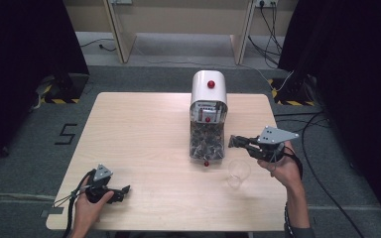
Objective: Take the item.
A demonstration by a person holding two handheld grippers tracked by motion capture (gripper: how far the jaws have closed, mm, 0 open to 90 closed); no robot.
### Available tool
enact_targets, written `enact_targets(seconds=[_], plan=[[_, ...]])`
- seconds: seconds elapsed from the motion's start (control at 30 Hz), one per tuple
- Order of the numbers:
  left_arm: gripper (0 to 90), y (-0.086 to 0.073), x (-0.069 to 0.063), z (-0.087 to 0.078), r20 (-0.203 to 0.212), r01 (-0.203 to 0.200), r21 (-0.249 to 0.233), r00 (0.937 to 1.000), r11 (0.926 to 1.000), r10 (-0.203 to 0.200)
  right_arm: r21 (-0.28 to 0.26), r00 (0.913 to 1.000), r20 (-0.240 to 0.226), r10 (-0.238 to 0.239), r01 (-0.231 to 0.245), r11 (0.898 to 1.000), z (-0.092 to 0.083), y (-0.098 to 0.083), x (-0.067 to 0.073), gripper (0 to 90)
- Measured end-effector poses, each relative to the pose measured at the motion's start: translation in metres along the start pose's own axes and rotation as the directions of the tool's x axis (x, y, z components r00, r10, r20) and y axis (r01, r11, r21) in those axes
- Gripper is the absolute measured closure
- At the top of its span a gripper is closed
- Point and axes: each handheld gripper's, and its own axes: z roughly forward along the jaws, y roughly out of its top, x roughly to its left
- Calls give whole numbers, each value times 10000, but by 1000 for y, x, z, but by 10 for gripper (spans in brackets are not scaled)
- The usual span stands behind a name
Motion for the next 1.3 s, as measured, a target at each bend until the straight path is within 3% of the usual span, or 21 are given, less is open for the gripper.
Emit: enact_targets(seconds=[0.57,1.3], plan=[[0,0,0,0,4,19,-2,10000,10000,-19,-78,9990,406,172,-169,9998,-28,-10,5,856],[0,0,0,0,-2,-1,-1,10000,10000,1,179,9984,536,198,-208,9996,-47,-21,23,857]])
